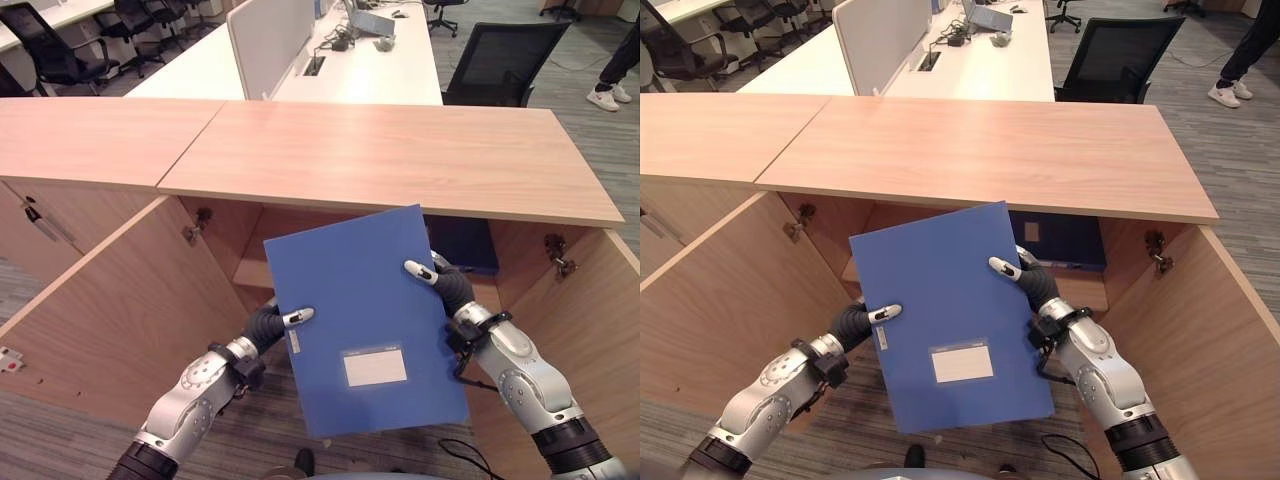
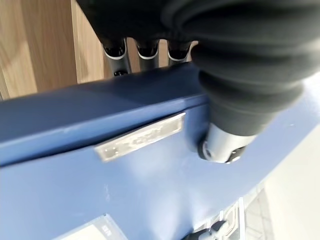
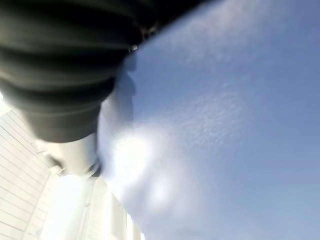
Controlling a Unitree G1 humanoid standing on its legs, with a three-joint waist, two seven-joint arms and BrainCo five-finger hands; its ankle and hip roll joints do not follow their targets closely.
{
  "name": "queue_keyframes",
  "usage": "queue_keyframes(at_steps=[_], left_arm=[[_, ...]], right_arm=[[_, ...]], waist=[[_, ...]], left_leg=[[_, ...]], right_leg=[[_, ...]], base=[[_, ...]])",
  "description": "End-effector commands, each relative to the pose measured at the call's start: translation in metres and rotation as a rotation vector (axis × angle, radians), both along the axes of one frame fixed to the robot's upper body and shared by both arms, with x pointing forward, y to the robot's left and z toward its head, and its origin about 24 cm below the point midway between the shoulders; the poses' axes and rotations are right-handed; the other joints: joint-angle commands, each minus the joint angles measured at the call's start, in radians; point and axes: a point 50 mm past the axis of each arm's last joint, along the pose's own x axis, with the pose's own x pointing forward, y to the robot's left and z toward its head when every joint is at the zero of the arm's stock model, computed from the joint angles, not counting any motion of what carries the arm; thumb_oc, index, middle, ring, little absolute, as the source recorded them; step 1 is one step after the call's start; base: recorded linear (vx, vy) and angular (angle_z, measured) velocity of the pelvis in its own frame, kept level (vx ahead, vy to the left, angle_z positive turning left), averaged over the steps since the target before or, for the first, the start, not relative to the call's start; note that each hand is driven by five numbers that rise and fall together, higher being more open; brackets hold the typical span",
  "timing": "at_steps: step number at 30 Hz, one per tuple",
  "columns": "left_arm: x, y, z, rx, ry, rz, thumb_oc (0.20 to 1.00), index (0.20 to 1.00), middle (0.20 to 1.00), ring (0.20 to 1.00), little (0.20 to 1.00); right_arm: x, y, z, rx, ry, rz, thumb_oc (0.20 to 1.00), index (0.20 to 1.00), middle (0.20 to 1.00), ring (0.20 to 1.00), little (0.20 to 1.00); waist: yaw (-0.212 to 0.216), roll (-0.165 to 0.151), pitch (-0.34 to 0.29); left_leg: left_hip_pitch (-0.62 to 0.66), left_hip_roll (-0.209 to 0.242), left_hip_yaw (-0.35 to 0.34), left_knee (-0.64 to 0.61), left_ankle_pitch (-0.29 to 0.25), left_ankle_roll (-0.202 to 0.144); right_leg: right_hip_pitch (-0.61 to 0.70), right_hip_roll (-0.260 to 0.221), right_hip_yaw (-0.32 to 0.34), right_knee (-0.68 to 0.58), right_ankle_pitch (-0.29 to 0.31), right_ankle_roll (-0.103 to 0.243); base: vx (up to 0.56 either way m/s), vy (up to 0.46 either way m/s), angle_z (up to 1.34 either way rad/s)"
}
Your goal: Put the empty folder in the office cabinet
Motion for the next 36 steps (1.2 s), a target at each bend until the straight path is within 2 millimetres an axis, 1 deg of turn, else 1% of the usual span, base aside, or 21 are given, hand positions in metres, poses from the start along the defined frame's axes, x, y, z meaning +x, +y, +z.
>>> queue_keyframes(at_steps=[1,9,12,15,16,19,21,23,24,25,26,27,28,29,30,33,35,36], left_arm=[[0.004,-0.001,0.012,-0.081,-0.060,0.009,0.200,0.200,0.200,0.200,0.200],[-0.003,0.012,0.004,-0.074,-0.026,0.067,0.200,0.200,0.200,0.200,0.200],[-0.005,0.014,0.002,-0.074,-0.020,0.074,0.200,0.200,0.200,0.200,0.200],[-0.008,0.020,-0.001,-0.063,-0.003,0.089,0.200,0.200,0.200,0.200,0.200],[-0.008,0.020,-0.001,-0.063,-0.003,0.089,0.200,0.200,0.200,0.200,0.200],[-0.014,0.030,-0.009,-0.049,0.032,0.132,0.200,0.200,0.200,0.200,0.200],[-0.018,0.036,-0.013,-0.043,0.051,0.158,0.200,0.200,0.200,0.200,0.200],[-0.023,0.043,-0.018,-0.038,0.076,0.195,0.200,0.200,0.200,0.200,0.200],[-0.025,0.046,-0.022,-0.039,0.091,0.211,0.200,0.200,0.200,0.200,0.200],[-0.026,0.046,-0.022,-0.039,0.091,0.211,0.200,0.200,0.200,0.200,0.200],[-0.028,0.048,-0.024,-0.039,0.099,0.227,0.200,0.200,0.200,0.200,0.200],[-0.030,0.052,-0.027,-0.042,0.113,0.249,0.200,0.200,0.200,0.200,0.200],[-0.033,0.056,-0.032,-0.039,0.131,0.281,0.200,0.200,0.200,0.200,0.200],[-0.035,0.058,-0.035,-0.042,0.141,0.299,0.200,0.200,0.200,0.200,0.200],[-0.035,0.058,-0.035,-0.042,0.141,0.299,0.200,0.200,0.200,0.200,0.200],[-0.041,0.062,-0.044,-0.055,0.173,0.367,0.200,0.200,0.200,0.200,0.200],[-0.041,0.062,-0.044,-0.055,0.173,0.367,0.200,0.200,0.200,0.200,0.200],[-0.042,0.062,-0.050,-0.070,0.196,0.408,0.200,0.200,0.200,0.200,0.200]], right_arm=[[0.009,0.019,0.031,0.071,-0.168,0.047,1.000,1.000,1.000,1.000,1.000],[0.005,-0.003,0.014,0.051,-0.105,-0.055,1.000,1.000,1.000,1.000,1.000],[0.004,-0.007,0.012,0.042,-0.098,-0.072,1.000,1.000,1.000,1.000,1.000],[0.003,-0.020,0.003,0.012,-0.063,-0.130,1.000,1.000,1.000,1.000,1.000],[0.003,-0.020,0.003,0.012,-0.063,-0.130,1.000,1.000,1.000,1.000,1.000],[-0.001,-0.042,-0.013,-0.023,0.007,-0.233,1.000,1.000,1.000,1.000,1.000],[-0.006,-0.052,-0.022,-0.033,0.044,-0.273,1.000,1.000,1.000,1.000,1.000],[-0.013,-0.064,-0.037,-0.067,0.107,-0.322,1.000,1.000,1.000,1.000,1.000],[-0.016,-0.069,-0.044,-0.067,0.135,-0.346,1.000,1.000,1.000,1.000,1.000],[-0.017,-0.069,-0.044,-0.067,0.135,-0.346,1.000,1.000,1.000,1.000,1.000],[-0.020,-0.073,-0.049,-0.063,0.158,-0.362,1.000,1.000,1.000,1.000,1.000],[-0.025,-0.077,-0.057,-0.075,0.190,-0.379,1.000,1.000,1.000,1.000,1.000],[-0.033,-0.085,-0.071,-0.082,0.250,-0.425,1.000,1.000,1.000,1.000,1.000],[-0.038,-0.089,-0.078,-0.082,0.278,-0.446,1.000,1.000,1.000,1.000,1.000],[-0.038,-0.089,-0.078,-0.082,0.278,-0.446,1.000,1.000,1.000,1.000,1.000],[-0.054,-0.095,-0.099,-0.048,0.366,-0.524,1.000,1.000,1.000,1.000,1.000],[-0.054,-0.095,-0.099,-0.048,0.366,-0.524,1.000,1.000,1.000,1.000,1.000],[-0.063,-0.095,-0.112,-0.027,0.421,-0.551,1.000,1.000,1.000,1.000,1.000]], waist=[[0.027,-0.056,-0.011],[0.029,-0.059,-0.011],[0.028,-0.059,-0.010],[0.028,-0.060,-0.010],[0.028,-0.060,-0.010],[0.028,-0.061,-0.007],[0.028,-0.061,-0.004],[0.027,-0.061,-0.002],[0.027,-0.061,-0.001],[0.027,-0.061,-0.001],[0.026,-0.062,0.000],[0.025,-0.062,0.002],[0.022,-0.062,0.007],[0.020,-0.062,0.008],[0.020,-0.062,0.008],[0.011,-0.064,0.017],[0.012,-0.064,0.017],[0.004,-0.065,0.024]], left_leg=[[0.056,0.033,0.010,0.010,-0.128,-0.007],[0.055,0.033,0.010,0.009,-0.128,-0.007],[0.054,0.033,0.010,0.010,-0.128,-0.007],[0.051,0.035,0.009,0.010,-0.128,-0.007],[0.051,0.035,0.009,0.010,-0.128,-0.007],[0.047,0.034,0.008,0.010,-0.127,-0.007],[0.044,0.034,0.006,0.010,-0.126,-0.007],[0.041,0.035,0.007,0.010,-0.125,-0.007],[0.040,0.034,0.007,0.010,-0.124,-0.006],[0.039,0.034,0.007,0.010,-0.124,-0.006],[0.038,0.034,0.007,0.010,-0.124,-0.006],[0.037,0.035,0.007,0.010,-0.124,-0.005],[0.032,0.034,0.008,0.011,-0.123,-0.005],[0.031,0.034,0.009,0.011,-0.123,-0.004],[0.030,0.034,0.009,0.011,-0.123,-0.004],[0.022,0.030,0.014,0.011,-0.123,-0.001],[0.022,0.030,0.015,0.011,-0.123,-0.001],[0.015,0.029,0.019,0.012,-0.123,0.002]], right_leg=[[-0.059,-0.079,0.077,0.105,-0.060,0.071],[-0.059,-0.078,0.076,0.103,-0.058,0.071],[-0.058,-0.077,0.076,0.102,-0.058,0.071],[-0.060,-0.076,0.075,0.102,-0.058,0.071],[-0.060,-0.076,0.075,0.102,-0.058,0.071],[-0.062,-0.076,0.075,0.102,-0.058,0.070],[-0.066,-0.075,0.074,0.102,-0.057,0.071],[-0.068,-0.075,0.073,0.102,-0.055,0.071],[-0.070,-0.074,0.072,0.102,-0.055,0.071],[-0.070,-0.074,0.072,0.102,-0.055,0.071],[-0.072,-0.074,0.073,0.103,-0.054,0.071],[-0.075,-0.075,0.072,0.103,-0.053,0.071],[-0.080,-0.075,0.073,0.104,-0.051,0.073],[-0.083,-0.076,0.075,0.104,-0.050,0.074],[-0.083,-0.076,0.075,0.104,-0.050,0.074],[-0.095,-0.076,0.079,0.105,-0.046,0.078],[-0.095,-0.076,0.080,0.105,-0.046,0.078],[-0.106,-0.079,0.085,0.108,-0.043,0.080]], base=[[0.00,0.000,0.00],[0.00,0.000,0.00],[0.00,0.000,0.00],[0.00,0.000,0.00],[0.00,0.000,0.00],[0.00,0.000,0.00],[0.00,0.000,0.00],[0.00,0.000,0.00],[0.00,0.000,0.00],[0.00,0.000,0.00],[0.00,0.000,0.00],[0.00,0.000,0.00],[-0.01,0.033,-0.04],[-0.01,0.026,-0.05],[-0.01,0.017,-0.06],[-0.01,0.033,-0.05],[-0.01,0.028,-0.13],[-0.02,0.034,-0.12]])
